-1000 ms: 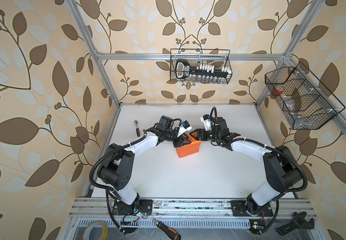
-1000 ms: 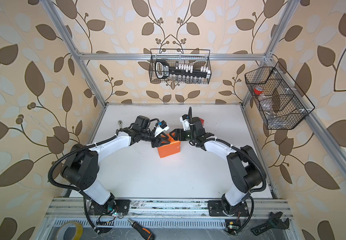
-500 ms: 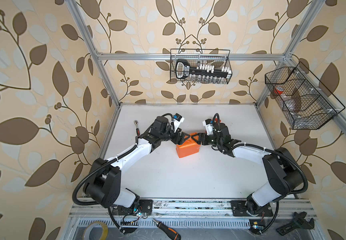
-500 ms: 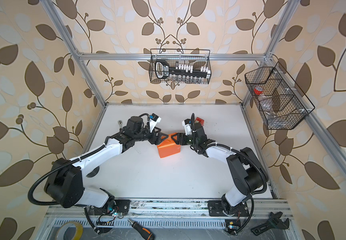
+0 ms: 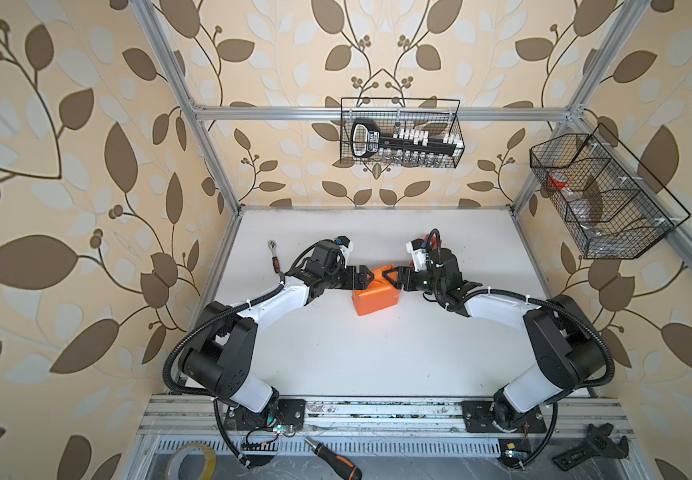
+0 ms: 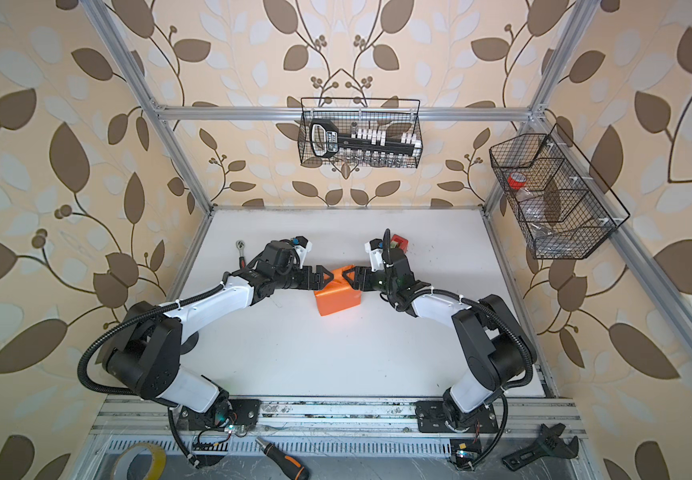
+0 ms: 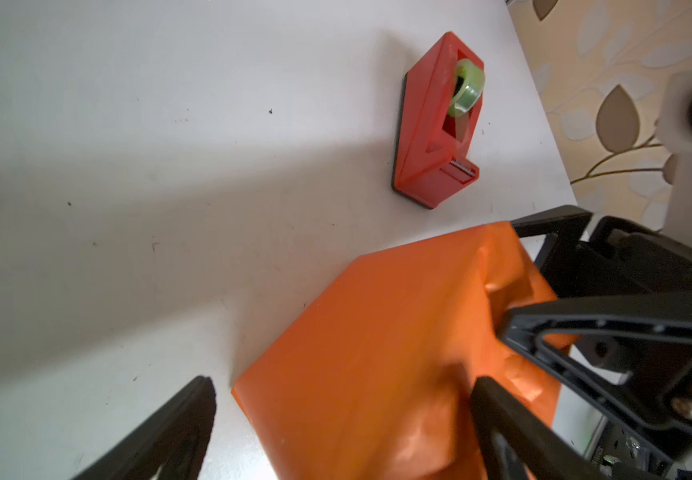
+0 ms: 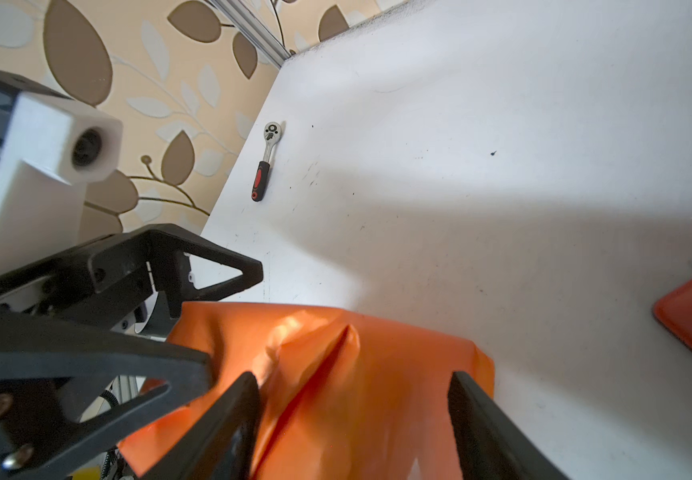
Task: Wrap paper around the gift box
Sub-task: 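Hold the paper with the left gripper while the right reaches to the red tape dispenser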
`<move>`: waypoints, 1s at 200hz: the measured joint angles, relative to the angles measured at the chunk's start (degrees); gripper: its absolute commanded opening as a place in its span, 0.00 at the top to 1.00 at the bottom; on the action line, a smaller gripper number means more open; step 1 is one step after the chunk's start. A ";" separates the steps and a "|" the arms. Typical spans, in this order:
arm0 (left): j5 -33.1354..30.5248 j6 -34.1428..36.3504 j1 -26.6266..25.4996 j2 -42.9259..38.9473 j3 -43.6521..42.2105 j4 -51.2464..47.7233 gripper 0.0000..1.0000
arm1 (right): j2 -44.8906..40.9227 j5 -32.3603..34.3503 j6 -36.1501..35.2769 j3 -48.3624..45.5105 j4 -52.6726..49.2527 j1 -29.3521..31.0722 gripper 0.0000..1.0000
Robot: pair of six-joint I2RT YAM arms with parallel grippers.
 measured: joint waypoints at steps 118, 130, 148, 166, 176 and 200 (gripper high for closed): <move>0.92 -0.52 0.44 0.20 -3.19 6.40 0.08 | -7.56 -2.56 0.63 3.48 -12.76 -9.60 0.29; 0.94 -0.52 0.44 0.20 -3.19 6.51 0.08 | -8.39 -2.56 0.98 3.80 -14.10 -12.02 0.31; 1.03 -0.50 0.44 0.20 -3.19 6.54 0.09 | -8.28 -2.54 2.03 4.39 -16.09 -15.61 0.35; 1.11 -0.50 0.44 0.20 -3.19 6.58 0.09 | -6.78 -2.60 3.02 5.49 -17.90 -18.36 0.41; 1.16 -0.50 0.44 0.20 -3.19 6.58 0.09 | -5.05 -2.64 3.17 6.60 -18.34 -19.08 0.45; 1.25 -0.50 0.44 0.20 -3.19 6.64 0.10 | 0.24 -3.10 4.46 10.01 -18.75 -19.43 0.53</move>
